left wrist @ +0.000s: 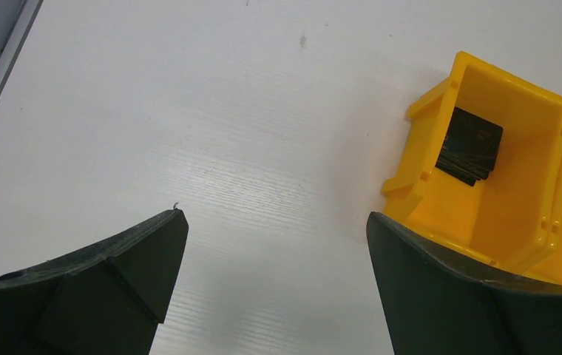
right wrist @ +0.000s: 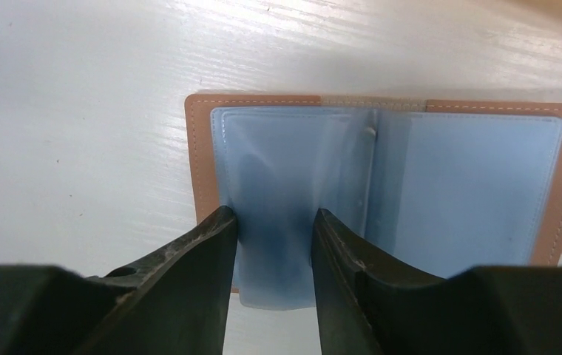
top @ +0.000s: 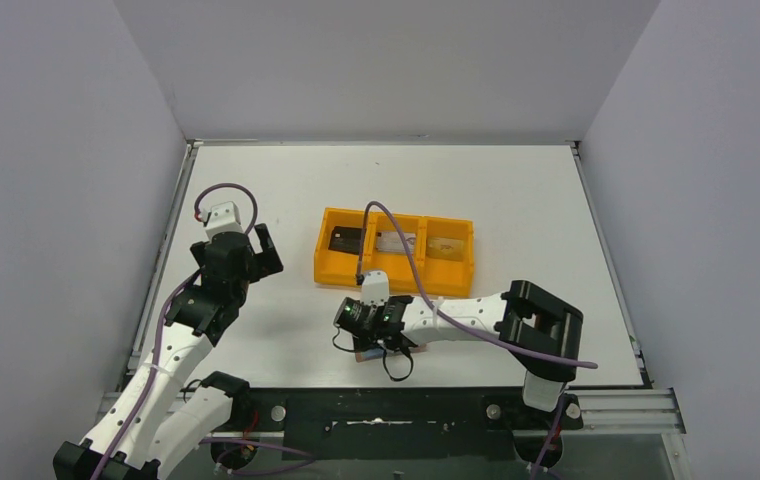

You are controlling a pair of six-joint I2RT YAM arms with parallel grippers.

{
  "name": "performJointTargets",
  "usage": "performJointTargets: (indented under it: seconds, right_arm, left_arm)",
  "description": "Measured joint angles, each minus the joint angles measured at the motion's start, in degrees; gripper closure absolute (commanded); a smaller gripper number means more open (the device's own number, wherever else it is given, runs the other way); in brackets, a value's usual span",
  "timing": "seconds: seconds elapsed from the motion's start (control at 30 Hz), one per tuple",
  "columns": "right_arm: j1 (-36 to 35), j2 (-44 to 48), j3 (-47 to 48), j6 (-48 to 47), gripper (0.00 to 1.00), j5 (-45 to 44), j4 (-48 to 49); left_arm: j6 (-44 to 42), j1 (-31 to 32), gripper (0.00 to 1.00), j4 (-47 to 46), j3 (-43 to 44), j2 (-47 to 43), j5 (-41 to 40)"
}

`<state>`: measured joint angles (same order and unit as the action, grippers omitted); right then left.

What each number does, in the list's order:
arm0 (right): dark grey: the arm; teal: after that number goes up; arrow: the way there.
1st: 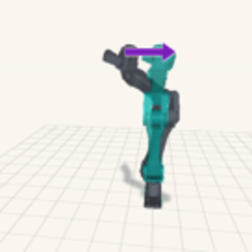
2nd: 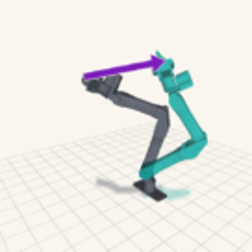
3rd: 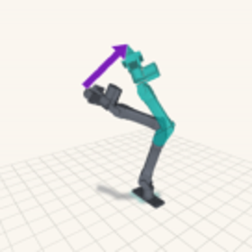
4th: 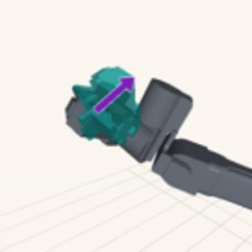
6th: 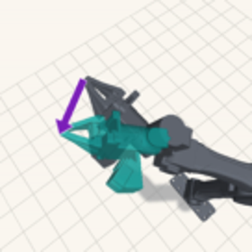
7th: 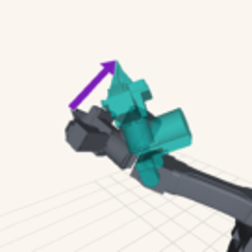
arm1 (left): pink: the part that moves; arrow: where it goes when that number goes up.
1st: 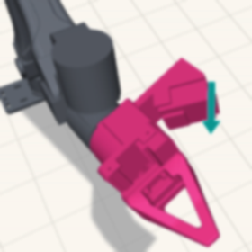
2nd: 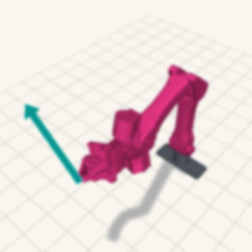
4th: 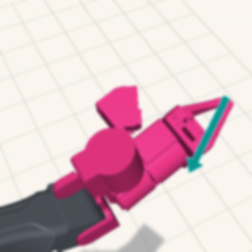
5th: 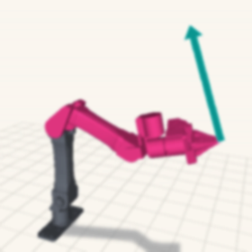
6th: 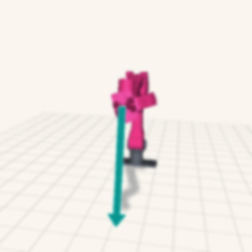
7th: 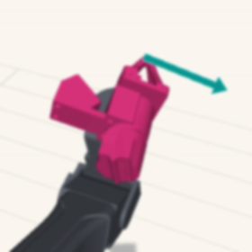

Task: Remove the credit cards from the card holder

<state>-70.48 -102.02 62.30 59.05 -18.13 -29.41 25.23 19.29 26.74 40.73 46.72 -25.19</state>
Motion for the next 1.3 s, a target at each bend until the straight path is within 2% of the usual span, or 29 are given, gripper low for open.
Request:
performJointTargets:
  seconds: [0.1, 0.27, 0.5, 0.53, 0.67, 0.77, 0.83, 0.97, 1.13, 1.3]
  right_arm:
    - [0.8, 1.3, -1.7, -0.2, 0.79, 1.2, 1.9]
    - [1.9, 2.4, -2.9, -0.5, 0.99, 2.6, 3.8]
    - [4.6, 6.8, -7.8, -0.3, 1.0, 4.9, 8.5]
    - [5.2, 8.2, -9.3, -0.3, 0.97, 5.6, 9.8]
    - [6.6, 12.0, -13.2, -0.2, 0.73, 7.6, 13.6]
    - [7.0, 12.1, -12.9, -0.3, 0.47, 7.9, 13.6]
    - [6.6, 10.6, -10.5, -0.5, 0.38, 7.3, 11.0]
    - [4.6, 3.7, -2.7, -1.4, 0.31, 4.9, 5.0]
    - [1.8, -4.3, 6.1, -1.8, 0.3, 0.1, -3.9]
    - [0.9, -5.6, 7.4, -1.8, 0.27, -2.0, -6.0]
  left_arm:
    - [0.0, 0.0, 0.06, 0.0, 0.0, 0.0, 0.0]
    - [0.0, 0.0, 0.06, 0.0, 0.0, 0.0, 0.2]
    - [0.0, -0.2, 0.06, 0.0, 0.0, 0.0, 0.2]
    - [0.0, -0.2, 0.06, 0.0, 0.0, 0.0, 0.2]
    - [0.0, -0.3, 0.06, 0.0, 0.0, 0.1, 0.2]
    - [0.0, -0.3, 0.06, 0.0, 0.0, 0.1, 0.2]
    - [0.0, -0.3, 0.06, 0.0, 0.0, 0.1, 0.2]
    - [0.0, -0.3, 0.06, 0.0, 0.0, 0.1, 0.4]
    - [0.0, -0.5, 0.06, 0.0, 0.0, 0.1, 0.5]
    - [-0.1, -0.7, 0.06, 0.0, 0.0, 0.1, 0.6]
